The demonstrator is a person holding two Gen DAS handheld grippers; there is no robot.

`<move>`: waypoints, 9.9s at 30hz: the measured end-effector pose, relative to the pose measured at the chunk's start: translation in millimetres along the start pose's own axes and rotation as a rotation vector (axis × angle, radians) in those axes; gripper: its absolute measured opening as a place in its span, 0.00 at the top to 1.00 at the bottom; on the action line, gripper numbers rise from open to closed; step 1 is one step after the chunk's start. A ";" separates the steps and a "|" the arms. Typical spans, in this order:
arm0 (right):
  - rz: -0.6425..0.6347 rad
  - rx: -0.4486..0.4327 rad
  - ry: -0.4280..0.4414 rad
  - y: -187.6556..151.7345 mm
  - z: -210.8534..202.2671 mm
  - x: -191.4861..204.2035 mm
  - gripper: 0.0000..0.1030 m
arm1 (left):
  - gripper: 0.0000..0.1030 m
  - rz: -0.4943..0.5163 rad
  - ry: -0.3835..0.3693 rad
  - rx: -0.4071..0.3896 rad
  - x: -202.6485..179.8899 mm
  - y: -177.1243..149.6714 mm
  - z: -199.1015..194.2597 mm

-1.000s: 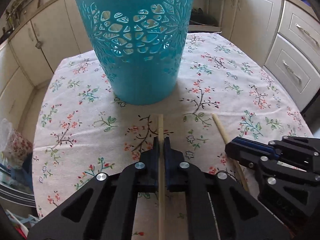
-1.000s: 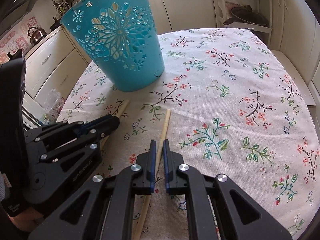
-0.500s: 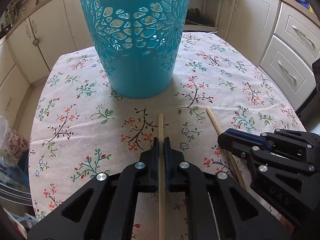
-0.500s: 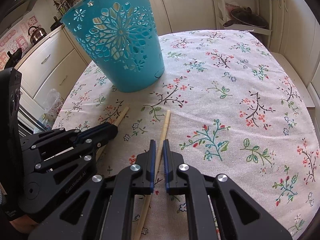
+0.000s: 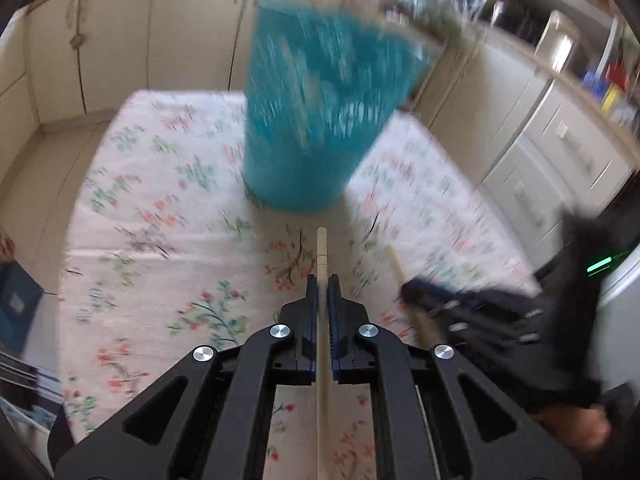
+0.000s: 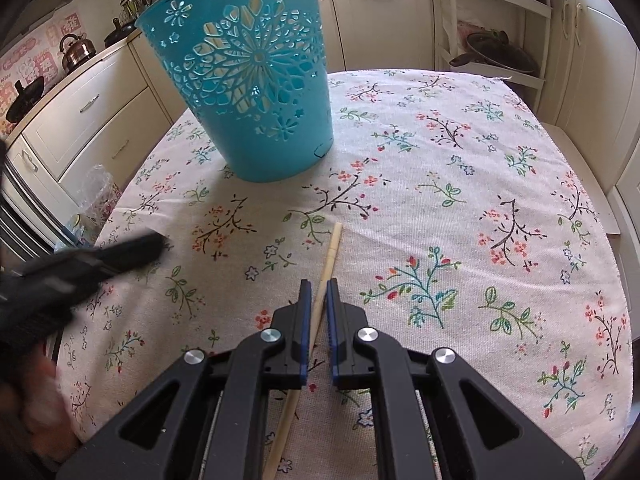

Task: Organize utensils

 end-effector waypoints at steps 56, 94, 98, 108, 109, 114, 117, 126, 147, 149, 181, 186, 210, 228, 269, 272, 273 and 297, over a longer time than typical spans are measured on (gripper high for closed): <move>-0.087 0.000 -0.029 -1.2 0.4 14.1 0.86 | 0.36 -0.025 0.258 -0.368 23.7 71.9 -47.2; 0.143 -0.763 0.038 191.1 -79.6 52.4 0.94 | 0.25 -0.220 0.179 -0.204 84.9 -11.5 -8.2; 0.061 -0.732 -0.005 177.9 -63.5 61.4 0.93 | 0.25 -0.219 0.168 -0.202 84.8 -11.6 -7.9; -0.021 -0.613 0.058 98.8 -84.1 54.2 0.58 | 0.21 -0.232 0.176 -0.195 86.3 -11.3 -5.9; -0.014 -0.584 0.059 81.4 -89.9 48.8 0.52 | 0.20 -0.231 0.178 -0.191 86.5 -11.2 -5.5; 0.025 -0.415 0.002 26.7 -93.4 32.9 0.25 | 0.18 -0.221 0.207 -0.167 84.9 -10.2 -1.6; 0.109 -0.316 -0.029 -4.6 -99.0 17.6 0.17 | 0.18 -0.172 0.254 -0.134 77.6 -8.3 -1.9; 0.097 -0.332 -0.070 -26.0 -144.0 21.2 0.11 | 0.08 -0.073 0.352 -0.162 35.0 -19.4 -71.0; 0.099 -0.359 0.015 -78.2 -246.4 86.5 0.07 | 0.07 0.080 0.347 -0.267 -58.8 -63.2 -249.1; 0.114 -0.359 0.020 -88.7 -250.5 90.7 0.07 | 0.07 0.068 0.313 -0.270 -60.3 -70.4 -259.0; 0.092 -0.430 -0.012 -137.6 -278.4 107.4 0.07 | 0.07 0.036 0.458 -0.295 -68.1 -117.8 -299.0; 0.088 -0.433 -0.013 -139.0 -279.7 109.7 0.07 | 0.07 0.037 0.450 -0.294 -68.0 -121.1 -299.5; 0.073 -0.452 -0.012 -143.0 -284.6 116.8 0.07 | 0.07 0.038 0.442 -0.303 -73.5 -122.9 -303.7; 0.061 -0.493 0.004 -142.9 -293.7 116.2 0.07 | 0.07 0.038 0.435 -0.301 -74.4 -122.7 -305.2; 0.059 -0.503 0.004 -144.2 -295.4 115.8 0.07 | 0.07 0.041 0.434 -0.298 -74.3 -123.7 -303.9; 0.060 -0.503 0.004 -144.4 -295.2 116.2 0.07 | 0.07 0.041 0.434 -0.299 -74.2 -123.8 -303.9; 0.060 -0.504 0.004 -143.8 -295.9 116.6 0.07 | 0.07 0.041 0.434 -0.298 -74.1 -123.8 -303.9; 0.058 -0.511 0.003 -143.6 -297.1 119.7 0.07 | 0.07 0.042 0.434 -0.299 -74.4 -124.8 -303.3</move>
Point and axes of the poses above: each gripper's, at about its wrist camera, not at the fingertips, and z roughly the way its jaws point, x to its left, y to its top, the point moved 2 cm from there along z, roughly the way its jaws point
